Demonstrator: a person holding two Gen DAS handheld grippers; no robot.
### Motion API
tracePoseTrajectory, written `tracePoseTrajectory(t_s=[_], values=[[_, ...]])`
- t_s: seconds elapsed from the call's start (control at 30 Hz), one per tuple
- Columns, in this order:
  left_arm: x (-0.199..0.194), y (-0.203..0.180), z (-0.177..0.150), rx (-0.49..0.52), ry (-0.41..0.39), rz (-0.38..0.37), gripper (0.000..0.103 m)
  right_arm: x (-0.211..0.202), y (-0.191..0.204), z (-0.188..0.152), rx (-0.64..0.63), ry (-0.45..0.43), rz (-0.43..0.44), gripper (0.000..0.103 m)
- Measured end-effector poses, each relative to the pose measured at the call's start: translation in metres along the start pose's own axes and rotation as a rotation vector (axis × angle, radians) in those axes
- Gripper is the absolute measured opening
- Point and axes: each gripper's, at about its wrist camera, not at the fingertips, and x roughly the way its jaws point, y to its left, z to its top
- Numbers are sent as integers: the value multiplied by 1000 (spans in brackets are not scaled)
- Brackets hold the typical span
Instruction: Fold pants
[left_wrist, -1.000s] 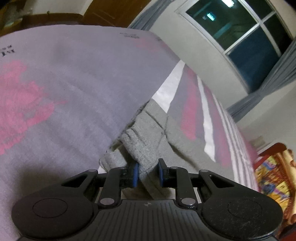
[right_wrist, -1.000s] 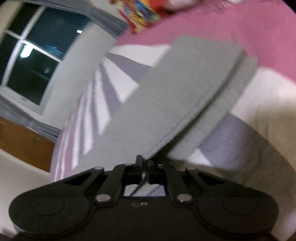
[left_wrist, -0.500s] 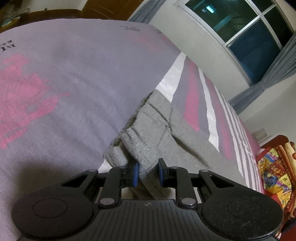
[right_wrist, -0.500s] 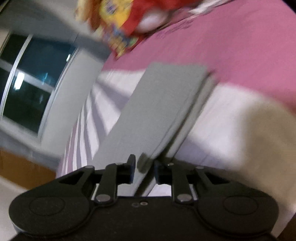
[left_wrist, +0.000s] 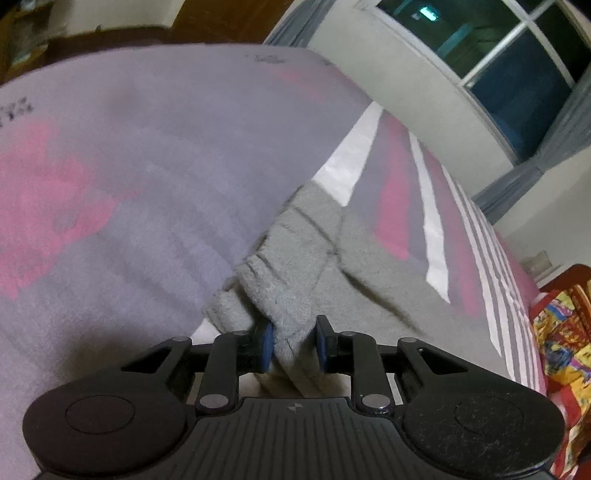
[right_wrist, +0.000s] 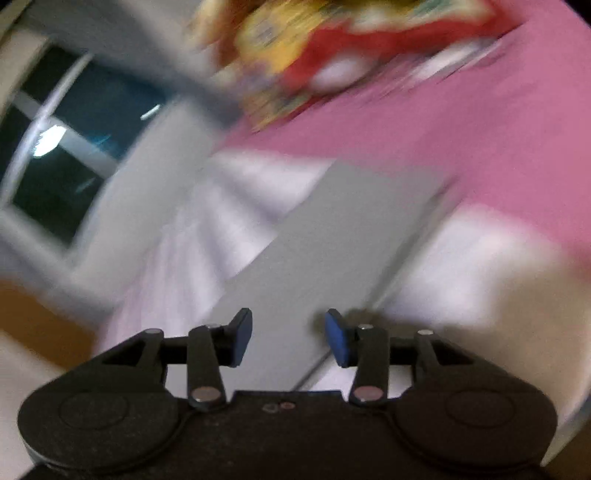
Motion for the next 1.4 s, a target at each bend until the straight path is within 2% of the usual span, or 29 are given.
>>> tracePoseTrajectory(t_s=[0.1,0.23,0.37,0.47,0.53,0.7,0.73,0.83,0.93,1.0,1.03,1.1,1.13,1.17,1.23,1.33,1.4], values=[[-7,-2,-6,23,-5,4,23,26,26,-33,19,156,132,41],[-17,9,-14,-29,-11,-28,23,56,40,-59,117,296,214,40],[-24,14,-25,-7,-15,-55,25,71,46,-71,174,372,237,41],[-24,19,-32,-23,-15,-62,36,76,43,-72,186,391,233,42],[-23,20,-36,-35,-13,-61,39,71,40,-80,206,400,212,42],[-20,20,-45,-39,-4,-81,39,78,30,-86,246,386,229,38],[-20,19,-46,-35,-1,-79,39,80,29,-87,247,385,227,33],[-22,18,-49,-40,-5,-83,39,78,37,-88,172,361,183,4],[-27,15,-53,-27,-16,-94,39,65,49,-92,98,319,214,4],[-29,13,-54,-17,-12,-92,39,74,42,-96,51,365,117,3],[-31,12,-55,-12,-13,-88,39,79,33,-98,96,382,116,0],[-36,8,-55,0,-23,-85,39,77,33,-96,108,390,131,2],[-38,4,-55,15,-30,-84,39,74,35,-95,102,400,146,8],[-41,0,-55,31,-40,-79,39,69,36,-91,105,394,160,20],[-44,-7,-55,51,-47,-80,39,50,31,-77,81,322,177,37],[-40,-15,-55,62,-36,-73,39,12,13,-44,17,164,131,39],[-33,-19,-57,55,-12,-57,40,-6,-12,-14,38,54,90,39]])
